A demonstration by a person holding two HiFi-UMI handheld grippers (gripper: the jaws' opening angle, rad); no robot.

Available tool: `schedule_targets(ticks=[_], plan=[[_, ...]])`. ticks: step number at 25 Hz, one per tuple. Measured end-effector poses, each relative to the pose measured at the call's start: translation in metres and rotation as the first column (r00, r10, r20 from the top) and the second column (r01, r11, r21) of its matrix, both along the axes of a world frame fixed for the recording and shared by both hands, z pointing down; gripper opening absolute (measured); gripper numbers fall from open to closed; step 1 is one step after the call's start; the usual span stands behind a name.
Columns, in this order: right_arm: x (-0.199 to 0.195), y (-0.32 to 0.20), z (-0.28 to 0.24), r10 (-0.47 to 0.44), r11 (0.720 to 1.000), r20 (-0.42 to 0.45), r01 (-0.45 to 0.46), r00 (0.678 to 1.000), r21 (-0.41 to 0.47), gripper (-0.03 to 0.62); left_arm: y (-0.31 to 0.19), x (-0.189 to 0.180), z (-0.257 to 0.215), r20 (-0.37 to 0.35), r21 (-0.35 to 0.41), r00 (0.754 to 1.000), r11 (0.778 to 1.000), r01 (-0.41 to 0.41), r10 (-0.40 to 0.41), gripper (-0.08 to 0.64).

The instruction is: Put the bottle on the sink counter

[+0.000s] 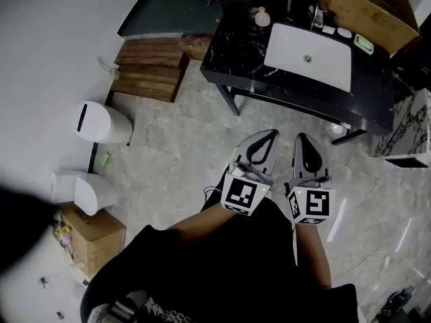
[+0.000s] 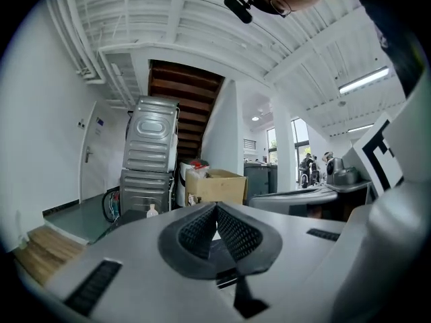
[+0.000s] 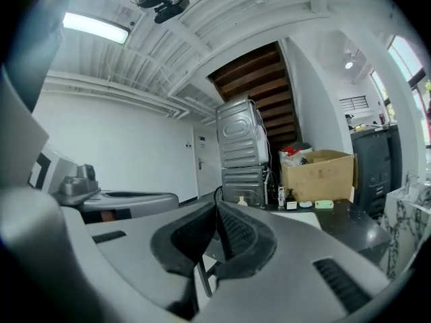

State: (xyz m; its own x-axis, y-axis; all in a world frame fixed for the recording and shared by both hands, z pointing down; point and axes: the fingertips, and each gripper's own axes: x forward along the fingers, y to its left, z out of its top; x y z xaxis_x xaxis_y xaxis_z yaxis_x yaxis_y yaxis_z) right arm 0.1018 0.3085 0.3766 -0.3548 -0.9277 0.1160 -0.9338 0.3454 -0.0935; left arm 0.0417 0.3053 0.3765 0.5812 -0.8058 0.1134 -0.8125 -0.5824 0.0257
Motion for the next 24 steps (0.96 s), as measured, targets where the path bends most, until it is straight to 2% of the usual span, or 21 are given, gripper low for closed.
schedule_targets(ticks=[3, 7, 13, 19, 24], plan=[[0.005, 0.030, -0.004, 0.037, 0.999, -0.003, -0.037, 0.999, -0.008, 0.038, 0.029, 0.005, -0.003, -0.007, -0.004, 1.000, 1.000, -0.013, 0.013, 0.015], [0.009, 0.055, -0.015, 0.066, 0.998, 0.002, -0.066, 0.998, 0.009, 0.038, 0.049, 0.008, -0.011, 0.017, 0.001, 0.999, 1.000, -0.027, 0.027, 0.015], [-0.019, 0.077, -0.017, 0.046, 0.999, -0.033, -0.045, 0.998, 0.018, 0.038, 0.066, -0.007, -0.013, 0.026, 0.010, 0.999, 0.999, -0.032, 0.032, 0.015], [-0.046, 0.085, -0.016, 0.006, 1.000, -0.049, -0.006, 0.999, 0.013, 0.038, 0.078, -0.037, -0.016, 0.034, 0.047, 0.999, 0.999, 0.021, -0.023, 0.015], [-0.062, 0.092, -0.011, -0.016, 1.000, -0.051, 0.016, 0.999, 0.010, 0.038, 0.084, -0.046, -0.019, 0.002, 0.043, 0.999, 0.998, 0.036, -0.036, 0.015]])
